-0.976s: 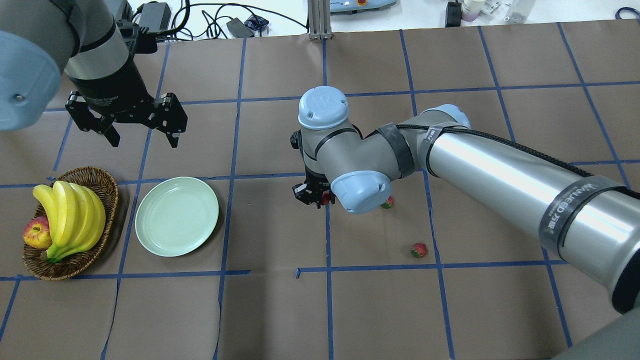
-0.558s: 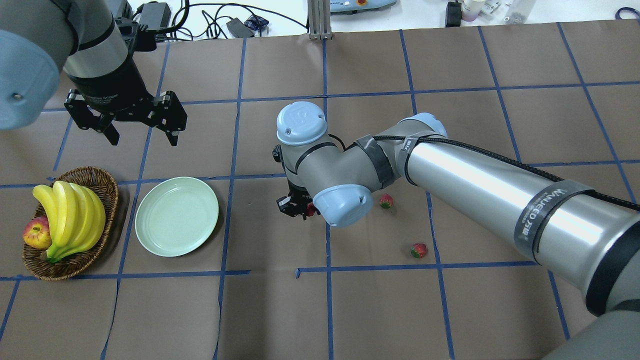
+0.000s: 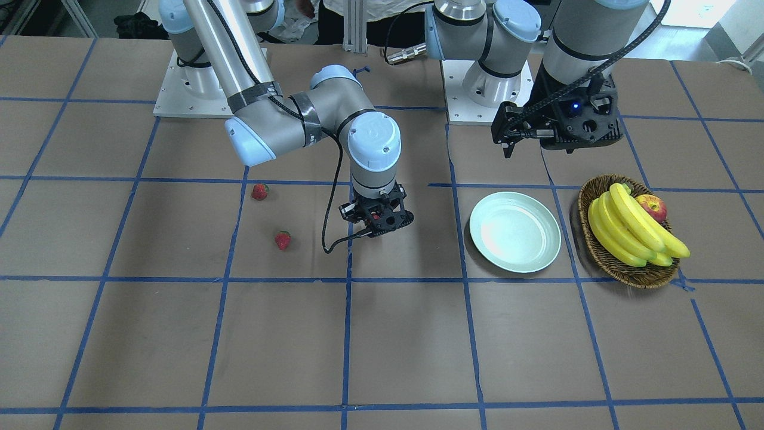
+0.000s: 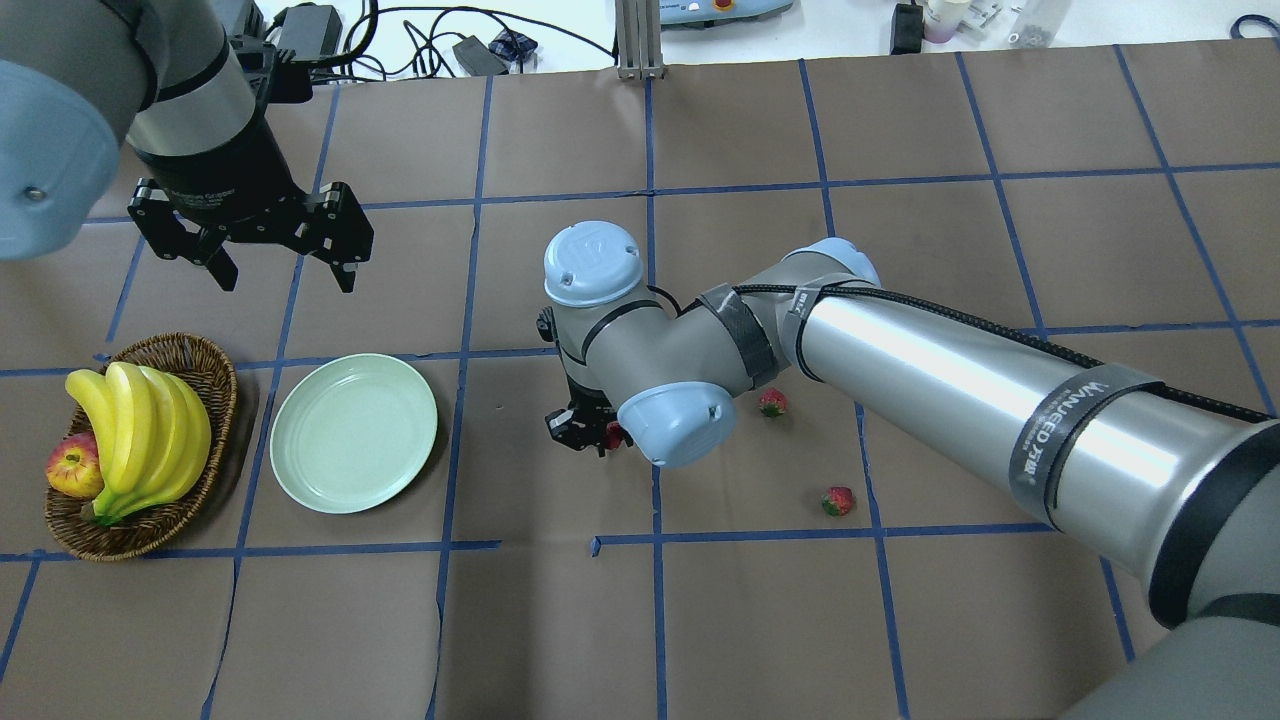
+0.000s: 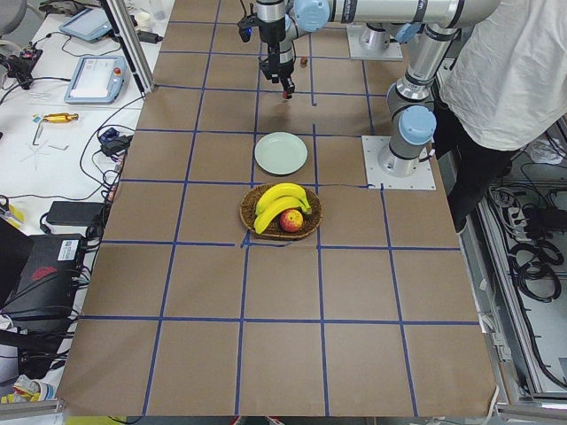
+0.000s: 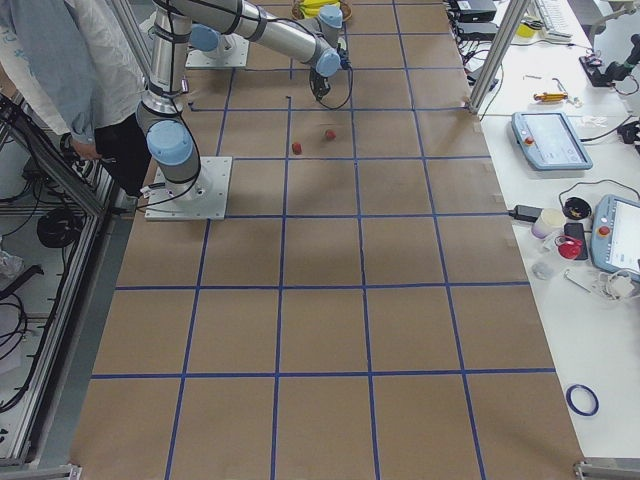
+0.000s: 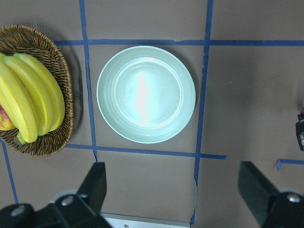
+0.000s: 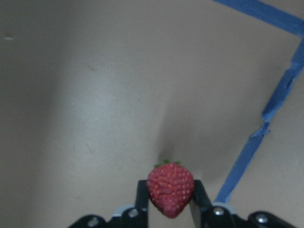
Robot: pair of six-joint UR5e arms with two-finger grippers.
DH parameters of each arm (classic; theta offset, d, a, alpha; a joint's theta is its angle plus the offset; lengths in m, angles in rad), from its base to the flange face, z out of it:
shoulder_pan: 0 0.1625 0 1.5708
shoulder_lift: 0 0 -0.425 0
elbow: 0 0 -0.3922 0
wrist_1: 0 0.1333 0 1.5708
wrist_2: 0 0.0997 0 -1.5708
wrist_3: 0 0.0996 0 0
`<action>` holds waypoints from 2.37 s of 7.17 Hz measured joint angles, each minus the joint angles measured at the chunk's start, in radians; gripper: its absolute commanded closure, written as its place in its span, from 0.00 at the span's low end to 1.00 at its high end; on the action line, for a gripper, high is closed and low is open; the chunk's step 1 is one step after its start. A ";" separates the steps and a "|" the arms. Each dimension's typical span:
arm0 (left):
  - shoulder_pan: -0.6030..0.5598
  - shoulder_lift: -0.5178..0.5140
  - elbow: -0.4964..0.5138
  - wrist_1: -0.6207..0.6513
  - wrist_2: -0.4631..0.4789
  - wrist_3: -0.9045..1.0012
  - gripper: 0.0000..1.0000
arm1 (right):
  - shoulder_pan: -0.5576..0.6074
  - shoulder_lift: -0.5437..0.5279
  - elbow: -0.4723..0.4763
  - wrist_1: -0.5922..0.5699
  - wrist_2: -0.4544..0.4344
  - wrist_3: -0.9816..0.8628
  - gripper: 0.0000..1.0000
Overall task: Collect all strawberries into plate
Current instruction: 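Carry the strawberry toward the plate and release it on the table, then move the right gripper back over the next strawberry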
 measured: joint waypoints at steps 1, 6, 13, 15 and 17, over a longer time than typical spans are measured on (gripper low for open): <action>0.000 0.000 -0.001 0.000 0.000 0.000 0.00 | 0.000 0.000 0.000 0.002 0.012 -0.001 0.00; -0.001 0.000 -0.005 0.000 0.000 0.000 0.00 | -0.039 -0.074 -0.014 0.105 -0.065 -0.021 0.00; -0.002 -0.004 -0.015 0.001 -0.002 -0.005 0.00 | -0.322 -0.107 0.036 0.170 -0.146 -0.140 0.00; -0.003 -0.004 -0.017 0.001 -0.002 -0.006 0.00 | -0.334 -0.102 0.064 0.157 -0.037 -0.130 0.00; -0.004 -0.005 -0.018 0.001 -0.003 -0.006 0.00 | -0.335 -0.081 0.071 0.151 -0.026 -0.123 0.02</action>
